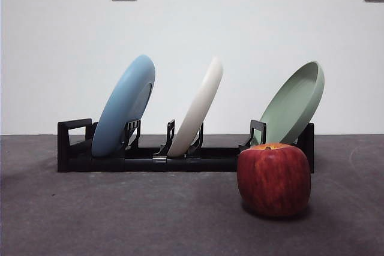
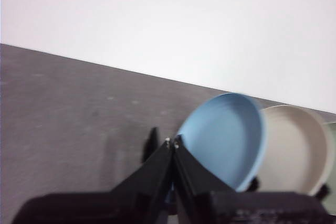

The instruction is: Take the blue plate from the plate rack,put the plate on the table,take the apple from the table,put the apple in the plate

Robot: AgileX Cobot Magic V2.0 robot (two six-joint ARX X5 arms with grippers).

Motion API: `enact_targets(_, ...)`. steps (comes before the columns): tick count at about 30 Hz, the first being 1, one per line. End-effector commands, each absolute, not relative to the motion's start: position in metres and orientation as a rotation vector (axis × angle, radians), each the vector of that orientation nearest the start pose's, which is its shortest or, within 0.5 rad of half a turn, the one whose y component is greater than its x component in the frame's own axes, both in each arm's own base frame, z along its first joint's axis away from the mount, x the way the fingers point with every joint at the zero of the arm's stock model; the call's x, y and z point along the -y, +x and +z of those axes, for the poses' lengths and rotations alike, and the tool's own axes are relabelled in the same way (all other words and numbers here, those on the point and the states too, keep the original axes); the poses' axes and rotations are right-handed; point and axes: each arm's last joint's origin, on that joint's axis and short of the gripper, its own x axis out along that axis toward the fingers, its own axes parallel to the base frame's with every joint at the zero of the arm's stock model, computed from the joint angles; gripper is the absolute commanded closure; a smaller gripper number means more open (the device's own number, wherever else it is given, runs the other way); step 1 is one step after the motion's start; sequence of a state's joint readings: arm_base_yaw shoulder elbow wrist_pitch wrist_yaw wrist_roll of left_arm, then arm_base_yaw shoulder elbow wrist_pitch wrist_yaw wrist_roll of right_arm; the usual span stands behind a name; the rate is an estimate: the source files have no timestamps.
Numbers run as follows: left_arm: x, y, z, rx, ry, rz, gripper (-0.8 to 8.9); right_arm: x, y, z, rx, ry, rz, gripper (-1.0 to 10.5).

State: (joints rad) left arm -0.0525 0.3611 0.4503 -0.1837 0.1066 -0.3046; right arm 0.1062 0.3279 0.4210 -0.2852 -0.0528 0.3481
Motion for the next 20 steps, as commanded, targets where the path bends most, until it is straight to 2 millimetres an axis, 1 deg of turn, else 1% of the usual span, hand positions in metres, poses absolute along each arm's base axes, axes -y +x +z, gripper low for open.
enact_targets(1,0.011,0.117,0.290,-0.158,-0.308,-0.207,8.19,-0.013,0.108,0.270,-0.236,0.311,0.126,9.6)
enact_targets(4,0.014,0.130,0.311,-0.211,-0.267,-0.295,8.19,-0.015,0.116,0.288,-0.298,0.274,0.140,9.6)
enact_targets(9,0.018,0.153,0.335,-0.337,-0.210,-0.396,8.18,-0.021,0.135,0.316,-0.443,0.189,0.307,9.5)
enact_targets(13,0.021,0.170,0.343,-0.432,-0.203,-0.465,8.14,-0.026,0.153,0.330,-0.516,0.195,0.388,9.4)
enact_targets(15,0.022,0.178,0.344,-0.475,-0.214,-0.479,8.09,-0.027,0.161,0.333,-0.530,0.200,0.403,8.6)
enact_targets(16,0.023,0.181,0.344,-0.495,-0.221,-0.491,7.77,-0.027,0.165,0.335,-0.536,0.200,0.402,7.8)
enact_targets(17,0.024,0.185,0.343,-0.507,-0.226,-0.503,6.94,-0.028,0.167,0.336,-0.540,0.201,0.400,7.0)
enact_targets(19,0.026,0.190,0.341,-0.523,-0.234,-0.533,4.70,-0.028,0.172,0.336,-0.549,0.204,0.399,5.5)
enact_targets(20,0.028,0.194,0.339,-0.537,-0.238,-0.549,4.05,-0.028,0.174,0.335,-0.556,0.205,0.398,5.0)
